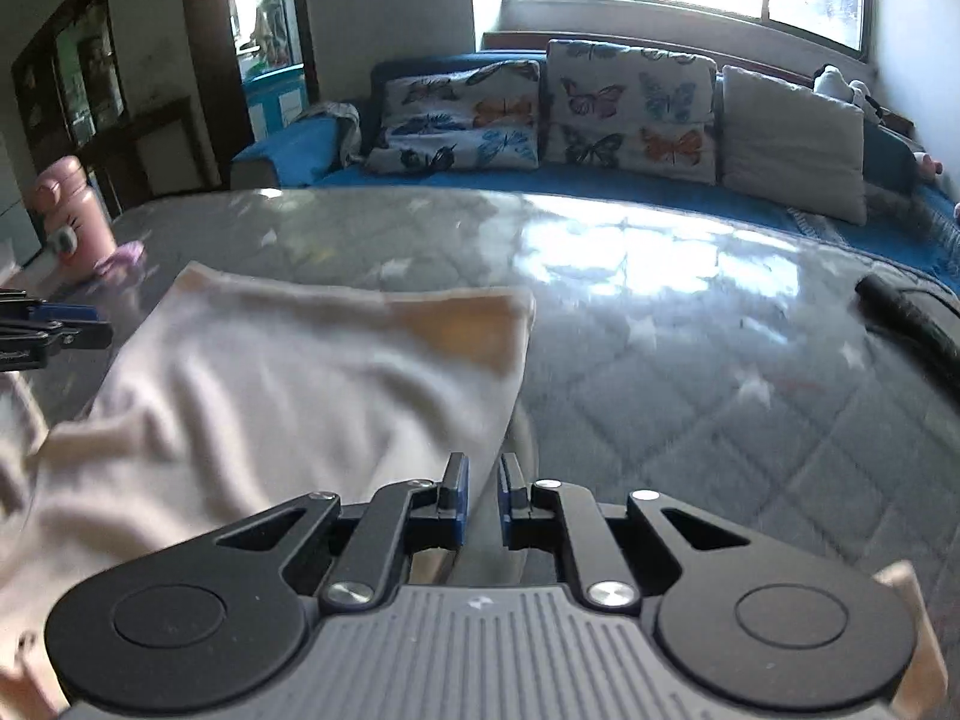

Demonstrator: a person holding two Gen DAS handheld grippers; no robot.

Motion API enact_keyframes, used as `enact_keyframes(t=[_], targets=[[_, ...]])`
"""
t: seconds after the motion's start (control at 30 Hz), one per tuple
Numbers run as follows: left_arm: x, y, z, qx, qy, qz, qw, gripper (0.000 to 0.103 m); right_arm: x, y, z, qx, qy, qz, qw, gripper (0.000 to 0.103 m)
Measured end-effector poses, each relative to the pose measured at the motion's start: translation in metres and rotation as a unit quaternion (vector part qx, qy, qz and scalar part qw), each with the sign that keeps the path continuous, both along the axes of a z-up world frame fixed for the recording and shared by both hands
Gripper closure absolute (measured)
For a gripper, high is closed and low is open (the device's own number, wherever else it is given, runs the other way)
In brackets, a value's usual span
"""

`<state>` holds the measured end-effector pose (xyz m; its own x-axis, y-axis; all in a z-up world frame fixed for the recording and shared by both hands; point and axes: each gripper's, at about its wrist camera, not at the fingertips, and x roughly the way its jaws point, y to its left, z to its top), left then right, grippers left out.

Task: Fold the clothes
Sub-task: 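Lower the hem onto the table and open both grippers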

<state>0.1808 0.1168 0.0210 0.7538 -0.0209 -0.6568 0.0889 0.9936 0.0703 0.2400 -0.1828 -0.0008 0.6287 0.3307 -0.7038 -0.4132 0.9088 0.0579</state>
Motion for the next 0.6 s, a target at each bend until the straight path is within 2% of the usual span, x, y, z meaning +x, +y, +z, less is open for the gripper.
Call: enact_keyframes(t=[0.17,0.23,0.5,0.6], targets=[[-0.038,-0.001,-0.004,-0.001,0.001,-0.033,0.9994,0.069,-0.026,0.001,-0.002,0.008,0.006,0.011,1.0,0.093],[-0.045,0.001,-0.007,-0.006,0.008,-0.04,0.9991,0.065,-0.032,0.003,-0.003,0.002,0.004,0.016,1.0,0.091],[-0.056,0.007,-0.019,-0.002,0.03,-0.038,0.9988,0.065,-0.045,-0.002,-0.007,-0.034,-0.007,0.008,0.999,0.088],[-0.062,0.011,-0.018,0.012,0.037,-0.033,0.9987,0.064,-0.049,-0.007,-0.007,-0.049,-0.011,-0.002,0.999,0.084]])
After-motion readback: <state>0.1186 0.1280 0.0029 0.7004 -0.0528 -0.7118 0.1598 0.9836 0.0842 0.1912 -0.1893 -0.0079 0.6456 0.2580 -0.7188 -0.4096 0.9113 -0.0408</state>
